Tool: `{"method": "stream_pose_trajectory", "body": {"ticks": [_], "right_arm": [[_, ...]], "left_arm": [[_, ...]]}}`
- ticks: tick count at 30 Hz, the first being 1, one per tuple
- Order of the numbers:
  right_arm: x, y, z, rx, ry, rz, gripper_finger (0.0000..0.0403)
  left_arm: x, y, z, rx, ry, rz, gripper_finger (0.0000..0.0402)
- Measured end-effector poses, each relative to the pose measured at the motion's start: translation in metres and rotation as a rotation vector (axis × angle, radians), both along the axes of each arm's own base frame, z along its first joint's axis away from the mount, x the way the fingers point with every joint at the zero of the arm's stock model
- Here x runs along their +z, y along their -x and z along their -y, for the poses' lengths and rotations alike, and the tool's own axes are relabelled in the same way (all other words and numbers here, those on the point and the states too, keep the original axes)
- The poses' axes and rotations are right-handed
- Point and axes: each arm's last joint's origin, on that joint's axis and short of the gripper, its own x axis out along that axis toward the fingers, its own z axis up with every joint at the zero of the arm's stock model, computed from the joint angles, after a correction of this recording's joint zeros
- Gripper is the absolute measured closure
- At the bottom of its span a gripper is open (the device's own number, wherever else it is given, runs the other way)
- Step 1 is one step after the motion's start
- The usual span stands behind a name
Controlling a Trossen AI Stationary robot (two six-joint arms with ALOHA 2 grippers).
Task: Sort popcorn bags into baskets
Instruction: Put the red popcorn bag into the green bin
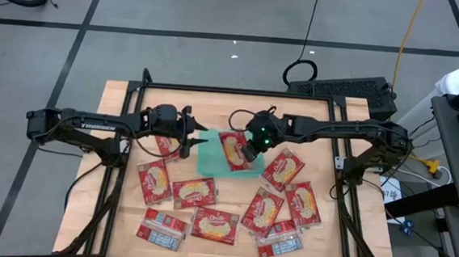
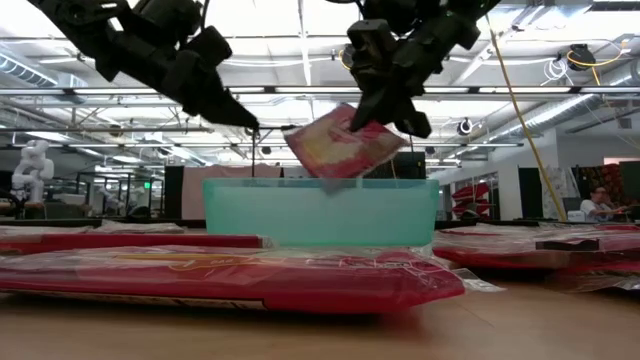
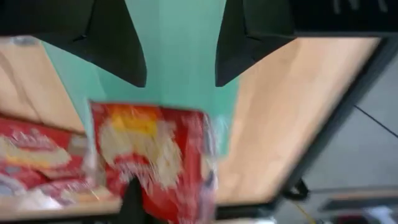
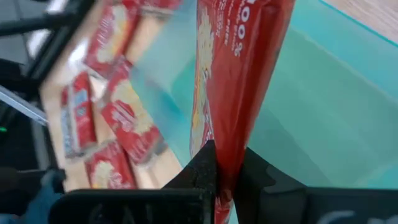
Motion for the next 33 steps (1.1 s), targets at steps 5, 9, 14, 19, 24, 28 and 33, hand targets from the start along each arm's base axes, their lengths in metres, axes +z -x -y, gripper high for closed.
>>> {"method": "stream_pose_trajectory", "body": {"ticks": [5, 9, 14, 19, 24, 28, 33], "right_arm": [[0.001, -0.001, 0.002, -0.029, -0.083, 0.019, 0.0386], [0.002, -0.002, 0.000, -0.029, -0.111, 0.022, 0.0385], [0.002, -0.001, 0.005, -0.163, -0.218, 0.000, 0.0385], [0.002, 0.000, 0.006, -0.231, -0.284, -0.013, 0.0385], [-0.001, 0.003, 0.006, -0.268, -0.336, -0.067, 0.0385], [-0.005, 0.008, 0.007, -0.281, -0.351, -0.125, 0.0385], [-0.008, 0.013, 0.008, -0.331, -0.325, -0.183, 0.0385]], "left_arm": [[0.003, 0.000, 0.010, -0.023, -0.008, 0.006, 0.0230], [0.002, -0.001, 0.014, -0.028, -0.048, -0.011, 0.0233], [0.003, -0.001, 0.017, 0.014, -0.088, -0.017, 0.0230], [0.002, 0.000, 0.024, -0.004, -0.071, -0.030, 0.0229], [0.000, 0.000, 0.027, 0.017, -0.118, -0.066, 0.0229], [0.000, 0.001, 0.025, 0.064, -0.175, -0.079, 0.0229], [-0.003, 0.000, 0.025, 0.070, -0.181, -0.091, 0.0229]]}}
